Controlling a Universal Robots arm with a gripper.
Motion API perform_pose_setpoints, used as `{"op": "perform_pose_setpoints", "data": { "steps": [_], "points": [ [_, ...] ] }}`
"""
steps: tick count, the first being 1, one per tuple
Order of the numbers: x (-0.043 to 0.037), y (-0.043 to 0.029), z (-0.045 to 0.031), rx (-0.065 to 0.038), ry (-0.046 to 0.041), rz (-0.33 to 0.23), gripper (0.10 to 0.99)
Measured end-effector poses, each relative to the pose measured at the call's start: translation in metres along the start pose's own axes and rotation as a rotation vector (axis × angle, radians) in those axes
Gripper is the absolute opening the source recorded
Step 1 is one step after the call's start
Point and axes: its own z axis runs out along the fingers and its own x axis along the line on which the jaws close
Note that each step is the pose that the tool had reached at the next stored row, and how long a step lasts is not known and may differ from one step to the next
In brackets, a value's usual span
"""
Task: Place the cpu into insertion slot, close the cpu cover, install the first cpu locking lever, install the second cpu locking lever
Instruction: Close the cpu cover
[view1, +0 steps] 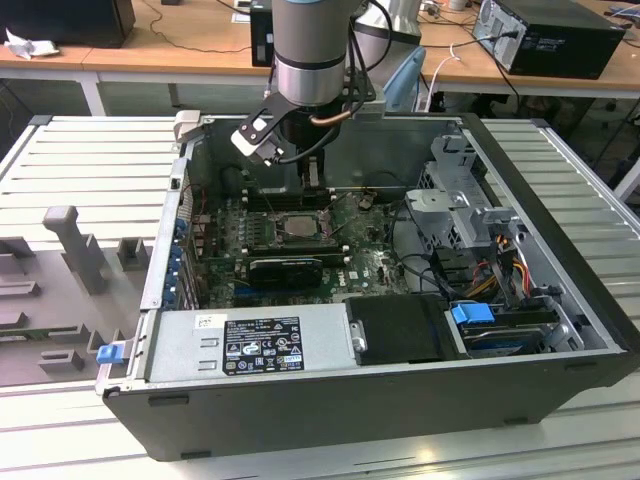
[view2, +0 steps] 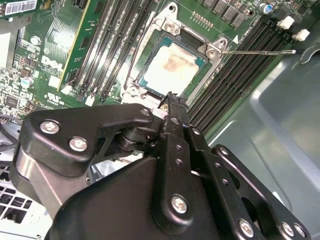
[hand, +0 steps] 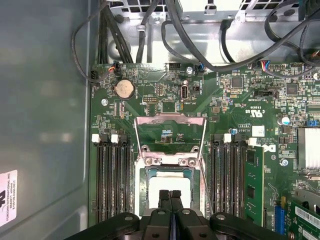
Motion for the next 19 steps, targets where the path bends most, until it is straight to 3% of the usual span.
{"op": "perform_pose_setpoints", "data": {
  "steps": [12,19],
  "points": [
    [0.0003,0.0002,-0.0037,0.000,-0.0002,0.000,0.106],
    [0.0008,0.0005,-0.0101,0.000,-0.0007,0.000,0.106]
  ]
}}
